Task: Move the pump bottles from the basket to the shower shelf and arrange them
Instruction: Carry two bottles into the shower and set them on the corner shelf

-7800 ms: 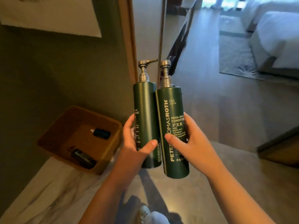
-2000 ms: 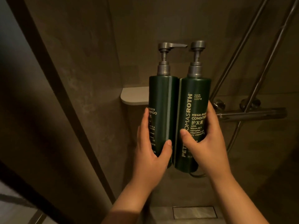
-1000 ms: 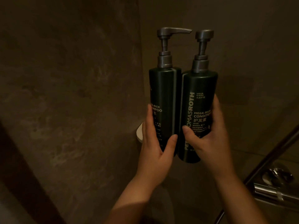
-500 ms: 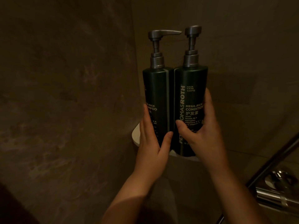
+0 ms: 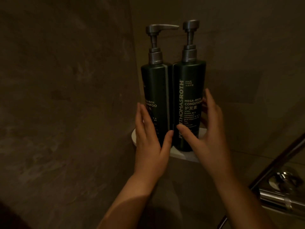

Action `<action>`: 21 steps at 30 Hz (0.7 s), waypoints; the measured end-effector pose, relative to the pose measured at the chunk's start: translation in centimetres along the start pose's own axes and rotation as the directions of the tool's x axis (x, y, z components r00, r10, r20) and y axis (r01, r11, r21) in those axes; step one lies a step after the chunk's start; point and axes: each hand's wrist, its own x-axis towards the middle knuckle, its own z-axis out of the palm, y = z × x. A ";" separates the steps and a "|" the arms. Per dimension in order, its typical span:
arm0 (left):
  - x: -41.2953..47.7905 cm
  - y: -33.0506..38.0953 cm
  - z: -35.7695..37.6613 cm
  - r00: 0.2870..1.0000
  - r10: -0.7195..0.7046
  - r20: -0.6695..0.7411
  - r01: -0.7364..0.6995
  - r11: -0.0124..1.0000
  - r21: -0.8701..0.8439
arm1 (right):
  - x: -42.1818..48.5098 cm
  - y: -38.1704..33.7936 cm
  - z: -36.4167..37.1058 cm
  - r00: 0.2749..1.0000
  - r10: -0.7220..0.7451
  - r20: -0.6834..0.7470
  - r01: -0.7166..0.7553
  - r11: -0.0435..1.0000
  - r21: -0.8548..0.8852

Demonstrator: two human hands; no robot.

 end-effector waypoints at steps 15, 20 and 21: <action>-2.9 -0.2 0.3 0.966 0.252 -0.062 -0.208 0.896 0.393 | -3.9 1.1 0.0 0.982 -0.163 -0.091 0.137 0.961 -0.241; -2.6 -0.1 0.2 0.984 0.177 -0.025 -0.156 0.919 0.362 | -3.5 0.8 0.2 0.986 -0.152 -0.072 0.129 0.956 -0.264; -2.5 -0.1 0.2 0.987 0.160 -0.011 -0.145 0.922 0.359 | -3.3 0.7 0.3 0.987 -0.151 -0.062 0.128 0.951 -0.281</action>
